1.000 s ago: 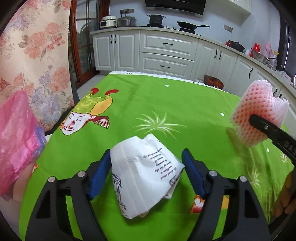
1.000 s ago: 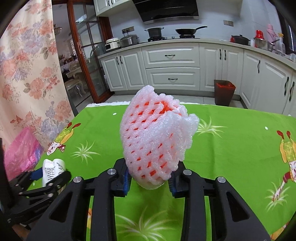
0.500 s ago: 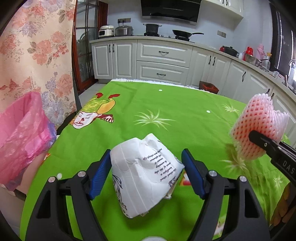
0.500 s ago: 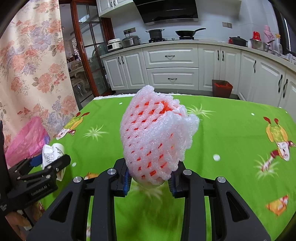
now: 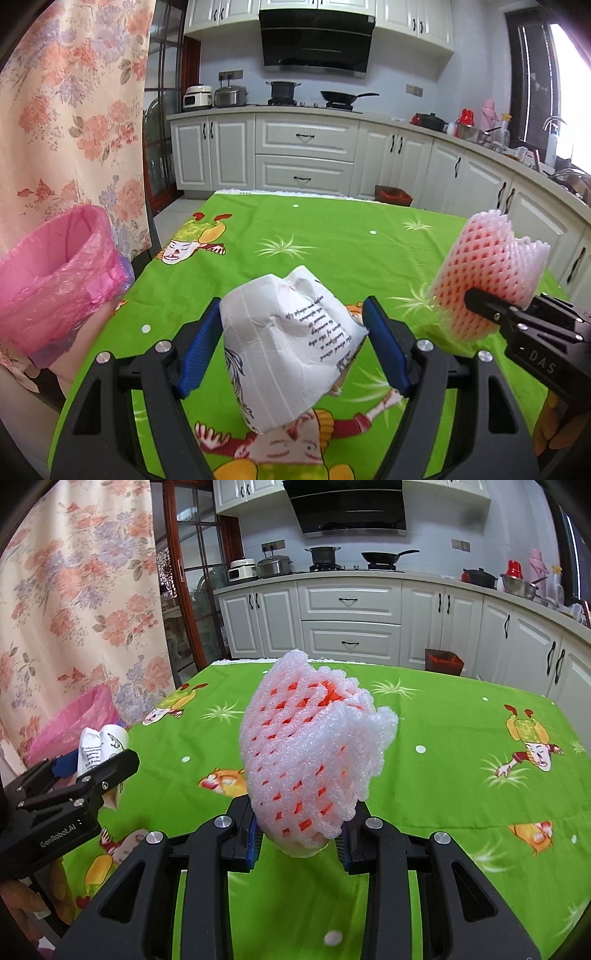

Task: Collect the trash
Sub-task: 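Carry the paper packet and foam net over the pink bin and open both tools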

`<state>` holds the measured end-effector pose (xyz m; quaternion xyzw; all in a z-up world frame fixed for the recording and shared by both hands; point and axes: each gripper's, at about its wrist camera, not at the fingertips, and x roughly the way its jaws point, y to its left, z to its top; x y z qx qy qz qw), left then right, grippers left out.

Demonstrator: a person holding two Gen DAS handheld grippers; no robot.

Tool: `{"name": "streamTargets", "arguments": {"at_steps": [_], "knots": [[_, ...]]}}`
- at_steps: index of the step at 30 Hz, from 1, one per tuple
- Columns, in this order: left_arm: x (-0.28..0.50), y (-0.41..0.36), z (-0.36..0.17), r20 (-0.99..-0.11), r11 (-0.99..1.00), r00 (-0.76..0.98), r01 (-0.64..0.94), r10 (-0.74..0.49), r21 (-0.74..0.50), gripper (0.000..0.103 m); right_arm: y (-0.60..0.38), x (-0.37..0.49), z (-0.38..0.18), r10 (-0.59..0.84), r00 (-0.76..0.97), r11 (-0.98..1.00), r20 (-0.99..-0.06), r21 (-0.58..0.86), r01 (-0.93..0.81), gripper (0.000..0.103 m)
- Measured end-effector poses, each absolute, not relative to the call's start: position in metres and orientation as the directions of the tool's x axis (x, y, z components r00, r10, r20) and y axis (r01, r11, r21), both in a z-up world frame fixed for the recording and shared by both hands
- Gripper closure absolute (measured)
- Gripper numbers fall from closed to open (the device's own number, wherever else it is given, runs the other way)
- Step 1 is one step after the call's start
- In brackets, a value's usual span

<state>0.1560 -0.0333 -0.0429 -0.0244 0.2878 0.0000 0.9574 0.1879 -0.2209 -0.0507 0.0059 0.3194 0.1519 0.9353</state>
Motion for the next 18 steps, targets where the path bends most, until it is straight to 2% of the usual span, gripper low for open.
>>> {"name": "streamTargets", "arguments": {"at_steps": [18], "knots": [[0.090,-0.005,-0.020,-0.457,0.998,0.890,-0.025,-0.001,-0.050,0.029,-0.173,0.139,-0.029,0.310,0.764,0.929,-0.566,0.008,-0.371,0.071]]}}
